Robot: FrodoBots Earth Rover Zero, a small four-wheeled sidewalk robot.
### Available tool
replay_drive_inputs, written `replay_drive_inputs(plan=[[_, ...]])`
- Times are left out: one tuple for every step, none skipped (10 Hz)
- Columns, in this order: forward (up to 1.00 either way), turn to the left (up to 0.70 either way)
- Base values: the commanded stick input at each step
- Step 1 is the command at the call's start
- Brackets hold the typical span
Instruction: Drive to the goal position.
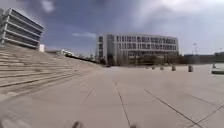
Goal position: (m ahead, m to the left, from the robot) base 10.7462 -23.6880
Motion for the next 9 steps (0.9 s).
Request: replay_drive_inputs(plan=[[0.70, 0.00], [0.70, 0.00], [0.70, 0.00], [0.70, 0.00], [0.70, 0.00], [0.70, 0.00], [0.70, 0.00], [0.70, 0.00], [0.70, 0.00]])
